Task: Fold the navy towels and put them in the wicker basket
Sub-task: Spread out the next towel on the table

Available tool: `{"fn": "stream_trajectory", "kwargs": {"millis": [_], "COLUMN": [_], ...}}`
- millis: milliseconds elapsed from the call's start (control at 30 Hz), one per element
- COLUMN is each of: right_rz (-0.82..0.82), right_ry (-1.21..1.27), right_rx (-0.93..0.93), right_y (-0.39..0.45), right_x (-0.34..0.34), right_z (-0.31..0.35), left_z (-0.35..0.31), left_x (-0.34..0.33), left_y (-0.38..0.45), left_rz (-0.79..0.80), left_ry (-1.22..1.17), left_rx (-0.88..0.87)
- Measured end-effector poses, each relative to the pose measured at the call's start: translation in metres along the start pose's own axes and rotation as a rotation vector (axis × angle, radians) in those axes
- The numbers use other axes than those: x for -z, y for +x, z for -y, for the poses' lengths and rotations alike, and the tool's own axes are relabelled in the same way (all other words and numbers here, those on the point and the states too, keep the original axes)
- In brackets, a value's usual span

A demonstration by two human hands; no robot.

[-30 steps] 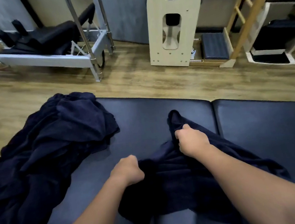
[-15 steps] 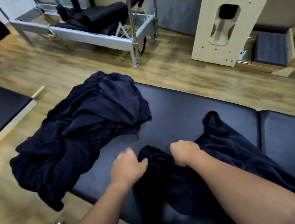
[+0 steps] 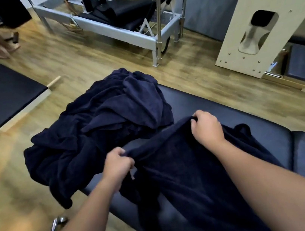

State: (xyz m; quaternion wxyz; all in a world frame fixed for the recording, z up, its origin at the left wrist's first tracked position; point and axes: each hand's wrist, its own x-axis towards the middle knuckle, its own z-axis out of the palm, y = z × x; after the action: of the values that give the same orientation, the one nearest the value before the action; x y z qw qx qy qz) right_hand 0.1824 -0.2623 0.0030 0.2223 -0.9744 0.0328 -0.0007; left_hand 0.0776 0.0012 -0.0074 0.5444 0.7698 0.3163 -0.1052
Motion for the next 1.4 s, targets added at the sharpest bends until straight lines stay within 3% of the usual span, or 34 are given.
{"fn": "stream_trajectory", "kwargs": {"millis": [67,167,267,400,533,633,733,800,867,967,1167,1300,1400], "right_rz": [-0.022,-0.181,-0.293,-0.022,0.184,0.367,0.479,0.509,0.484,0.369,0.406,0.321,0.279], "right_ry": [0.007,0.196,0.414,0.256,0.080,-0.061,-0.214,-0.201,-0.197,-0.264,-0.392,-0.423,-0.270], "right_rx": [0.040,0.108,0.217,0.261,0.248,0.290,0.279,0.223,0.164,0.070,0.178,0.203,0.343], "right_y": [0.019,0.049,0.071,0.081,0.080,0.066,0.037,0.014,-0.007,-0.031,-0.048,-0.042,-0.044], "right_x": [0.012,0.034,0.054,0.046,0.003,-0.031,-0.055,-0.066,-0.073,-0.068,-0.068,-0.068,-0.071], "right_z": [0.031,0.088,0.139,0.174,0.161,0.143,0.121,0.097,0.068,0.025,0.013,0.039,0.057], "left_z": [-0.033,-0.086,-0.135,-0.147,-0.100,-0.049,-0.008,0.013,0.022,0.021,0.010,0.017,0.026], "left_x": [0.036,0.083,0.127,0.163,0.136,0.115,0.082,0.057,0.034,0.002,-0.016,0.018,0.052], "left_y": [0.010,0.026,0.040,0.065,0.072,0.077,0.073,0.072,0.071,0.070,0.055,0.045,0.041], "left_rz": [-0.063,-0.147,-0.331,-0.521,-0.489,-0.396,-0.005,0.117,0.088,0.073,0.013,0.028,-0.085], "left_ry": [-0.096,-0.277,-0.471,-0.421,0.163,0.172,0.265,0.252,0.168,-0.180,-0.505,-0.463,-0.389], "left_rx": [-0.001,0.044,-0.057,-0.183,-0.192,0.015,0.176,0.182,0.171,0.191,0.179,0.132,0.116]}}
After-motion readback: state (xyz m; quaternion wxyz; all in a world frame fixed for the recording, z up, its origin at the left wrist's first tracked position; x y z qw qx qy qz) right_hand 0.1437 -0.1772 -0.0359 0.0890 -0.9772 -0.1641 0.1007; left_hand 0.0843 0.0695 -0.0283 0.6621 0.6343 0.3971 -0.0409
